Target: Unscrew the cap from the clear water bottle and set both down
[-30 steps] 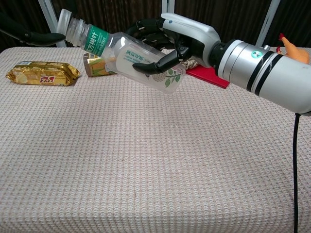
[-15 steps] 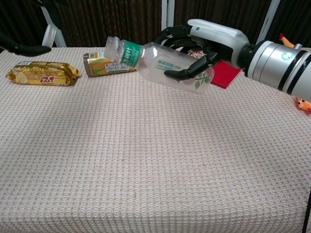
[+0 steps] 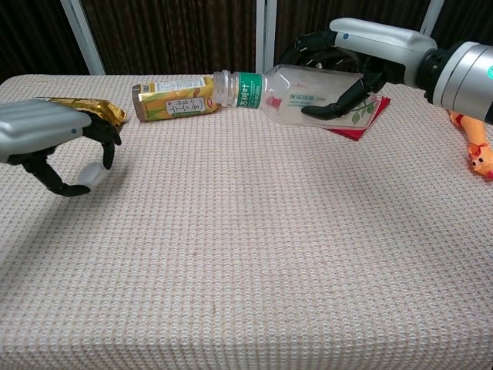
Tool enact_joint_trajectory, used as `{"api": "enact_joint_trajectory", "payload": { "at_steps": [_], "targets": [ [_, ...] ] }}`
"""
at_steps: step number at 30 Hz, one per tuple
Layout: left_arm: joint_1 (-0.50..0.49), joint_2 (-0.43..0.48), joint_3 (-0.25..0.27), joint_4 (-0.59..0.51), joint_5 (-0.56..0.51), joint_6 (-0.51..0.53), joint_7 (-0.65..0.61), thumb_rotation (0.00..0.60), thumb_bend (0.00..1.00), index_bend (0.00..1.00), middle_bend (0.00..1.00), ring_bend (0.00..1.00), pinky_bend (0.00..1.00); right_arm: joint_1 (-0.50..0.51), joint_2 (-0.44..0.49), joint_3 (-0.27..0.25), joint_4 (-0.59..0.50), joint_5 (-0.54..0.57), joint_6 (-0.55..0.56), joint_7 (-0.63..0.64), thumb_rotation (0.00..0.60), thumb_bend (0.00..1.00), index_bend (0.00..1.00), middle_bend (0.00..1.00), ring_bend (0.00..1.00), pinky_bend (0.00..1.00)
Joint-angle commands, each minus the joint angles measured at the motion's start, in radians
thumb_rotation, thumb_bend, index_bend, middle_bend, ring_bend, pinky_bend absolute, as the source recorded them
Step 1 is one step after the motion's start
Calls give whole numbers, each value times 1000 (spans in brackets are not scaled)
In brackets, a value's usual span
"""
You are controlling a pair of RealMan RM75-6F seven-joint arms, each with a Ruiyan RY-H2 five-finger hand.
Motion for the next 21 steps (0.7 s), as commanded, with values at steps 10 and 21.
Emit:
{"api": "enact_joint_trajectory", "payload": {
  "at_steps": [10, 21],
  "targets": [
    [20, 36, -19, -69, -5, 75, -55, 600, 88, 185, 146, 99, 152, 18, -39, -16, 45, 53, -92, -127, 600, 359, 291, 322, 188, 308],
    [167, 230, -49, -155, 73, 308, -247, 600, 60, 185, 146, 98, 150, 26, -127, -32, 88, 163, -150, -350, 600, 190, 0, 17, 0, 17]
  ]
}}
